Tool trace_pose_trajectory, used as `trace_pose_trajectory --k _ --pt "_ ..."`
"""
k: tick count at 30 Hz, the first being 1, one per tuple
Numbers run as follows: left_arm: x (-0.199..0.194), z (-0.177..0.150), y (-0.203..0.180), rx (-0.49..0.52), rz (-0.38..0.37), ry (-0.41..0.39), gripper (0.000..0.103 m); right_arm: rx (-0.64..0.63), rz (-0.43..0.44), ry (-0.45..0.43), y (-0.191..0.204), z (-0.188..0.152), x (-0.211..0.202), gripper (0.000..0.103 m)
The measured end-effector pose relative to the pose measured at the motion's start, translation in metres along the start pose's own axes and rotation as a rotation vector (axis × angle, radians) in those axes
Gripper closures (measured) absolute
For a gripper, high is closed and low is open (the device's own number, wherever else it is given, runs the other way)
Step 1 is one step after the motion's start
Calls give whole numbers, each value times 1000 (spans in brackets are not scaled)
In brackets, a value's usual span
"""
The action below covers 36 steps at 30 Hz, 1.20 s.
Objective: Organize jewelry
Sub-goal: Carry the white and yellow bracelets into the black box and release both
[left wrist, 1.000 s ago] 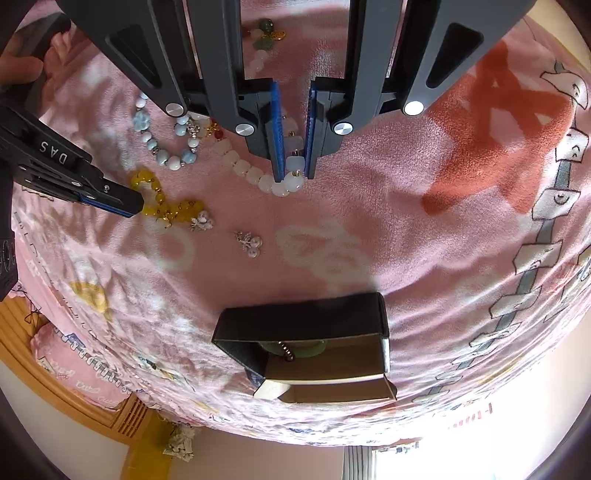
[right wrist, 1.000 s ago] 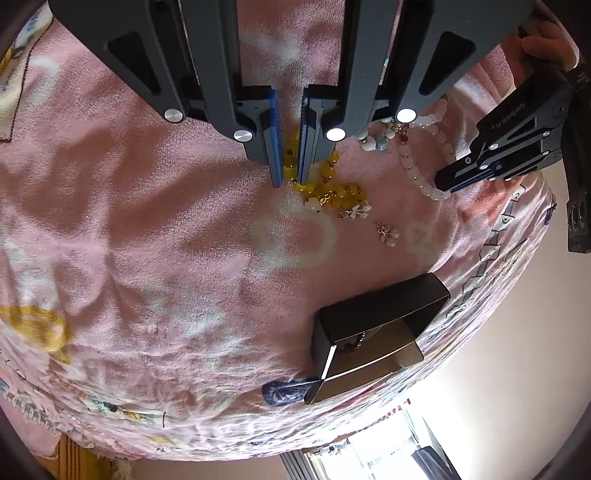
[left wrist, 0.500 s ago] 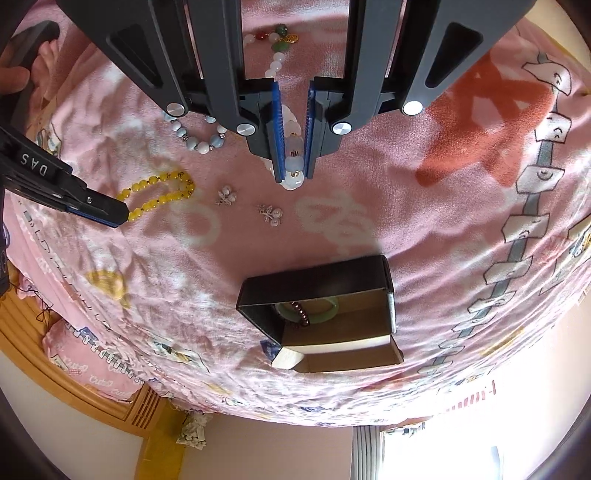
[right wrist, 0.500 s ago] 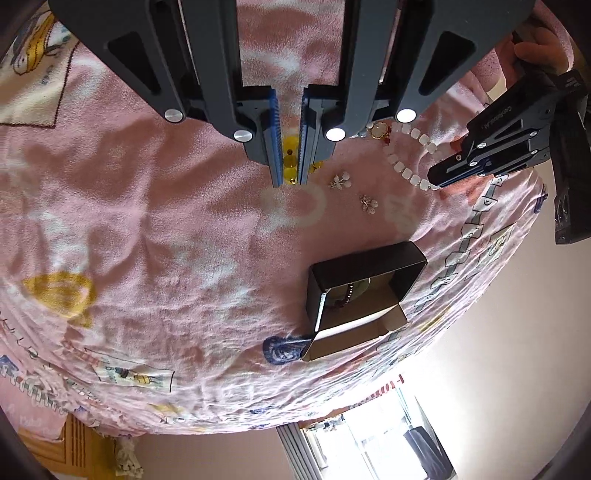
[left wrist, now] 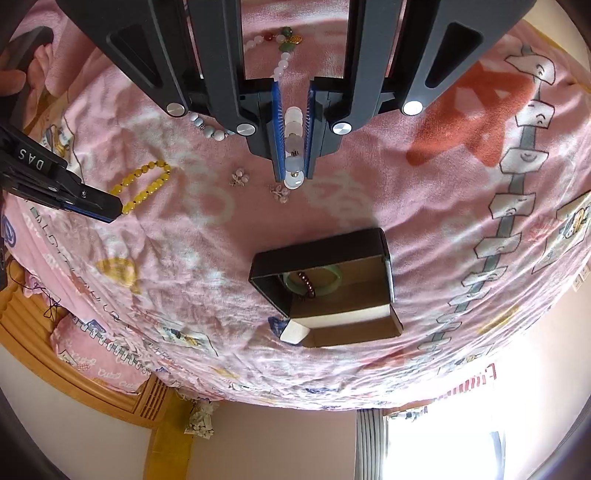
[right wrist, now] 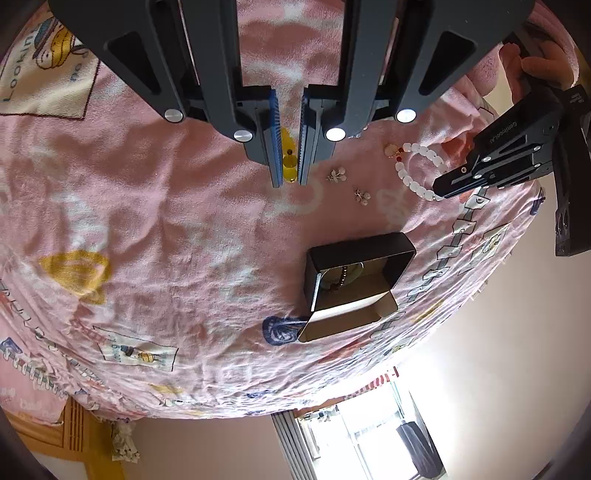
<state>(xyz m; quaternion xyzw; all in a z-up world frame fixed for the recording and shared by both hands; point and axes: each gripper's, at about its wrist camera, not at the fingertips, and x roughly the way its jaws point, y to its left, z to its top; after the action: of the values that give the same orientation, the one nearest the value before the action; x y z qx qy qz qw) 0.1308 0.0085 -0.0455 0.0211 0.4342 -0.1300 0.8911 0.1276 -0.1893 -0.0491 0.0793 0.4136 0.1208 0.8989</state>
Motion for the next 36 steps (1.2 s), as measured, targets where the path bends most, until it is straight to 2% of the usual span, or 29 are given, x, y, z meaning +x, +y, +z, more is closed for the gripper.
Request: trace_pose_trajectory --k 17,26,36 --pt "-30 24 -4 30 17 -83 92 -69 -5 -81 13 24 -40 94" --pt "-42 47 -7 53 38 -130 92 -131 4 -120 33 56 -48 94" --pt "-46 81 -3 53 60 -174 92 -190 39 -142 65 100 -38 94"
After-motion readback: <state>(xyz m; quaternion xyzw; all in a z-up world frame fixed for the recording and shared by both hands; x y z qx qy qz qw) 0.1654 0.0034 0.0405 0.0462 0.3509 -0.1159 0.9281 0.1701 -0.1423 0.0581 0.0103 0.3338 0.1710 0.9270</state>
